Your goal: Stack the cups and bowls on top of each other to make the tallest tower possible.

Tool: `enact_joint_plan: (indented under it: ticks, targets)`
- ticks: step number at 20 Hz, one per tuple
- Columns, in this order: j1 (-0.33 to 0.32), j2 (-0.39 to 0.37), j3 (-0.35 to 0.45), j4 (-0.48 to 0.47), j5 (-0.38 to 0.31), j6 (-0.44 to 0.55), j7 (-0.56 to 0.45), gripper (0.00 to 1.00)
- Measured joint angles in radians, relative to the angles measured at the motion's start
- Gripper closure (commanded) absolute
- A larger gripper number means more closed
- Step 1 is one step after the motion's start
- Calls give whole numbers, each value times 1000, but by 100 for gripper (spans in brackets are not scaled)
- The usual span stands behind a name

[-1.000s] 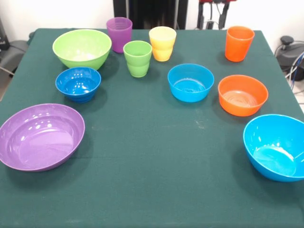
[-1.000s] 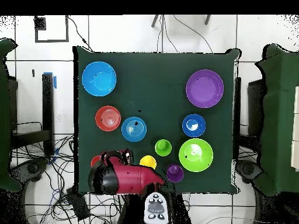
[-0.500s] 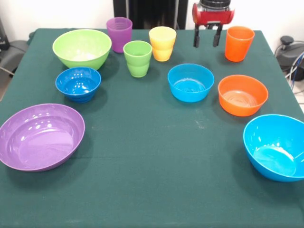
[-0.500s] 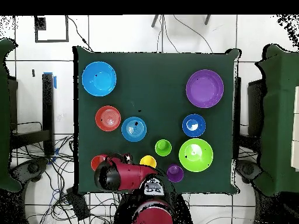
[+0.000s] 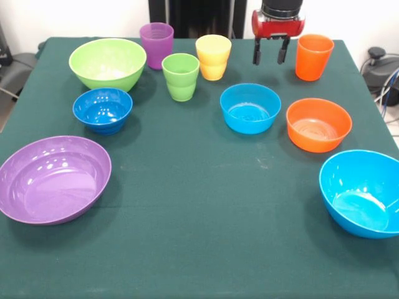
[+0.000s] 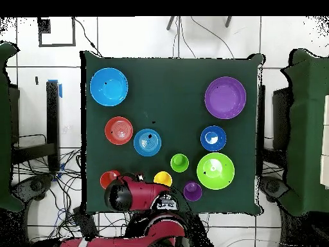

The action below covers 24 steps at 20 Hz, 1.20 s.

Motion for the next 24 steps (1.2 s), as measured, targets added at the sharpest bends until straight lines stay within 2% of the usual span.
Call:
enact_joint_plan:
  ticks: [24]
  targets:
    - [47,10,-48,-34,0,0,0,0]
